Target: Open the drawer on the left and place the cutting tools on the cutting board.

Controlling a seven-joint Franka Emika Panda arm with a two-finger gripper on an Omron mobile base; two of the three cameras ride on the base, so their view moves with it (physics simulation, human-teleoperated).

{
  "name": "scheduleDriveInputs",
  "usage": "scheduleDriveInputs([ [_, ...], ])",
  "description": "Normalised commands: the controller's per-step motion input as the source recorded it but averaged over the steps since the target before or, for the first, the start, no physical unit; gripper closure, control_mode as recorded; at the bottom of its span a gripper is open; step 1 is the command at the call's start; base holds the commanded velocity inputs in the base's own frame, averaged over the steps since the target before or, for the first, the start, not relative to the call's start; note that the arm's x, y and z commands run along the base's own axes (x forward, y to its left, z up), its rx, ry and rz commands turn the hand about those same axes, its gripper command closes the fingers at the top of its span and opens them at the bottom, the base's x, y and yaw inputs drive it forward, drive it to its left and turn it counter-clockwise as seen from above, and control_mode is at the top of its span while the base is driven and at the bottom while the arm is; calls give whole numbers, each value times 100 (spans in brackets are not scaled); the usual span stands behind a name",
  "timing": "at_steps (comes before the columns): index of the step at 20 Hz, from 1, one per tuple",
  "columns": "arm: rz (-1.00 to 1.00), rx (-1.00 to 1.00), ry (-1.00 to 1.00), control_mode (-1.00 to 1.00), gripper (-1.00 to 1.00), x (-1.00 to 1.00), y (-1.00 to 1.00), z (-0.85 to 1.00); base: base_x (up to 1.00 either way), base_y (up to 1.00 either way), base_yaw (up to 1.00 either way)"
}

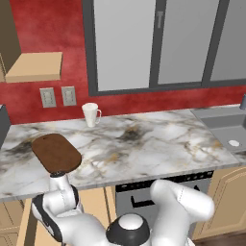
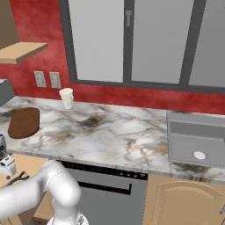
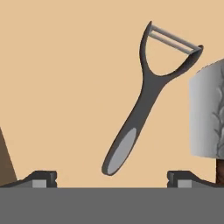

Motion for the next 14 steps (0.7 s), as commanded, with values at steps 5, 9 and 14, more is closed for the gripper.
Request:
scheduleDriveInputs([
  [5,0,0,0,-100,-100,0,-3,-32,0,0,0],
  [9,0,-2,0,-100,-100,0,-10,-34,0,0,0],
  [14,0,-2,0,-100,-100,0,-11,-28,0,0,0],
])
